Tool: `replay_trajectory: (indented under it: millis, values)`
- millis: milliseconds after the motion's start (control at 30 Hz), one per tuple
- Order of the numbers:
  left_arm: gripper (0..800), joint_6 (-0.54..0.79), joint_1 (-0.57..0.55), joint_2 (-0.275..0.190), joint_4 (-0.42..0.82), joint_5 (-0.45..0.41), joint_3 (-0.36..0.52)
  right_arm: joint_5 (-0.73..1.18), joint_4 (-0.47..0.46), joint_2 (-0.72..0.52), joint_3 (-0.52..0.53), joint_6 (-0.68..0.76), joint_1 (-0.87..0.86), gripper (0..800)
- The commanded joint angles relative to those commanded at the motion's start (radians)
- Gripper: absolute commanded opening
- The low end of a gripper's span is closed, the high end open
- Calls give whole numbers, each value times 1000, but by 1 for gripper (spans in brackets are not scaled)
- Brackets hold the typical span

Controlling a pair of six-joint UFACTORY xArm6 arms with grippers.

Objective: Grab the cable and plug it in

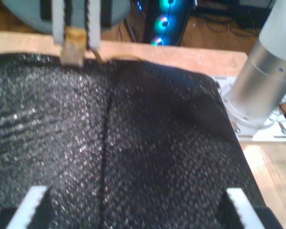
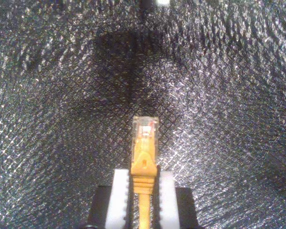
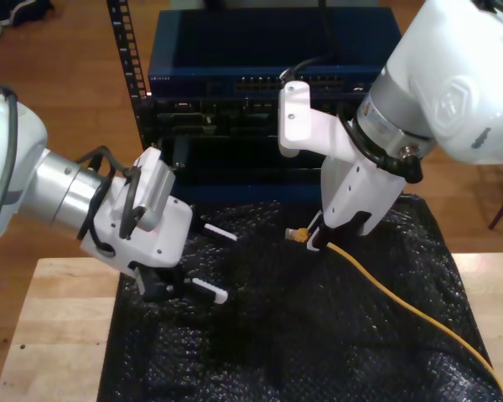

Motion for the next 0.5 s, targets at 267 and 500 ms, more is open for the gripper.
replay_trajectory:
  millis: [267, 500]
  values:
    - [799, -3, -58, 17, -12, -41, -29, 3, 63, 2, -6, -37, 2, 7]
    - [799, 2, -64, 18, -71, -48, -31, 5, 64, 2, -8, -38, 9, 6]
